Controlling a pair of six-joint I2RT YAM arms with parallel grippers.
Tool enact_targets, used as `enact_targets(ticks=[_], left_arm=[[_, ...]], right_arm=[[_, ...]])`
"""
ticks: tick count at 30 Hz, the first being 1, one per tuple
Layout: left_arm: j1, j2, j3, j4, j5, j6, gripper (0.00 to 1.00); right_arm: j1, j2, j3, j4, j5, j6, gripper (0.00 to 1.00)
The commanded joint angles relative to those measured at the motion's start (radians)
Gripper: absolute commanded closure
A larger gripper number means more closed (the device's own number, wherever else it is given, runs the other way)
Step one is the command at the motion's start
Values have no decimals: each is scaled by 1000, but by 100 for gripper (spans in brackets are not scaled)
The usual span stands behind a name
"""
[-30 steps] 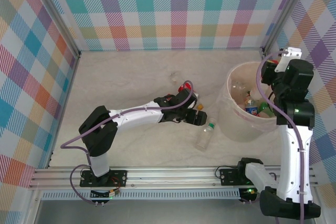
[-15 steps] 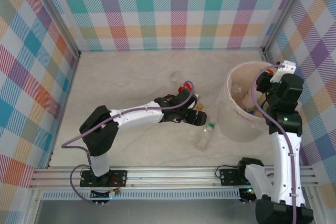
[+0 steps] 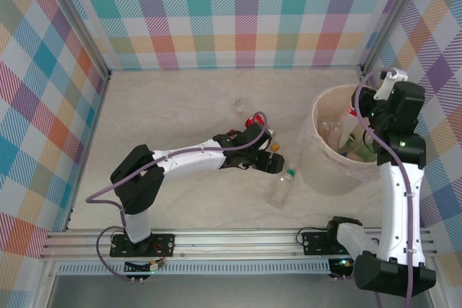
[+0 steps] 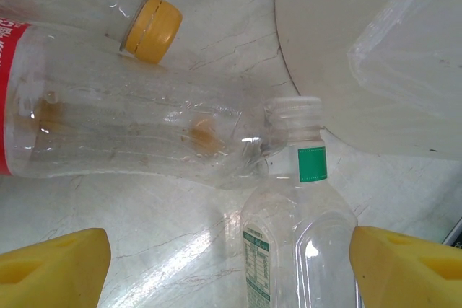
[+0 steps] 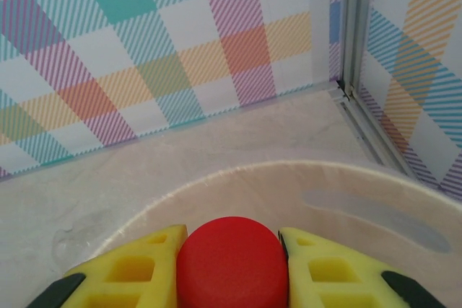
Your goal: Put the plastic bottles in the bin
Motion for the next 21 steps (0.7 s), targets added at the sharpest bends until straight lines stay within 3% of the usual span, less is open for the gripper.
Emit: enact_targets(ticks=[1,9,15,21], left_arm=[[-3,11,17,19,8,8,15],[-2,6,6,12,1,8,14],[0,13,12,17,6,9,15],[0,26,26,17,17,10,15]], right_arm=[[-4,27,22,-13,-49,-11,85],[-3,24,-194,89,-130,84,86],[-3,-37,-374,92,-115,93,86],[-4,-71,-388,47,-117,93,83]])
